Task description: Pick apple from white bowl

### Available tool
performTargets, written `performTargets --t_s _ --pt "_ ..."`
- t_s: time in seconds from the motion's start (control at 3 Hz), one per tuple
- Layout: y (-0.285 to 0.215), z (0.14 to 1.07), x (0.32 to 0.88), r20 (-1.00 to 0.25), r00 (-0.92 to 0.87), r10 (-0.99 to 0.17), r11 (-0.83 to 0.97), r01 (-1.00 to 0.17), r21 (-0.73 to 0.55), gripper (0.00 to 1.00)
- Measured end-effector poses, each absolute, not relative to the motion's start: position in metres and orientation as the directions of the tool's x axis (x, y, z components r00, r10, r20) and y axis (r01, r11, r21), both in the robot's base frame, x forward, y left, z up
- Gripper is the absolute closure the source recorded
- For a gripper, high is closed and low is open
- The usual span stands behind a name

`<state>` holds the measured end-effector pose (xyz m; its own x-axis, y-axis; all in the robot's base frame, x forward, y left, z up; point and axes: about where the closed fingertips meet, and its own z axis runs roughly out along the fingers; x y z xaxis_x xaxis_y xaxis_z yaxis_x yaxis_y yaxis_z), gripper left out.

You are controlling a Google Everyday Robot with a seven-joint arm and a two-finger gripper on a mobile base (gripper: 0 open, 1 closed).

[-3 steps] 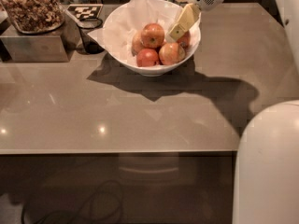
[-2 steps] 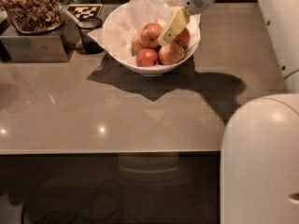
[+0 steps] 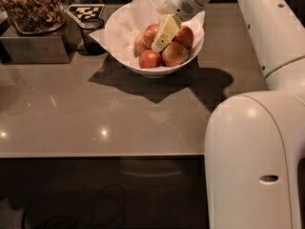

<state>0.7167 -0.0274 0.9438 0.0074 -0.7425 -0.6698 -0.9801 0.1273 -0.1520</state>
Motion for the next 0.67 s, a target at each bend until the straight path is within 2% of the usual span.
performTargets --t_s 0.67 --pt "-0.020 0.919 0.722 -0.660 -0.021 -0.751 0.114 -0.989 -0.098 0.00"
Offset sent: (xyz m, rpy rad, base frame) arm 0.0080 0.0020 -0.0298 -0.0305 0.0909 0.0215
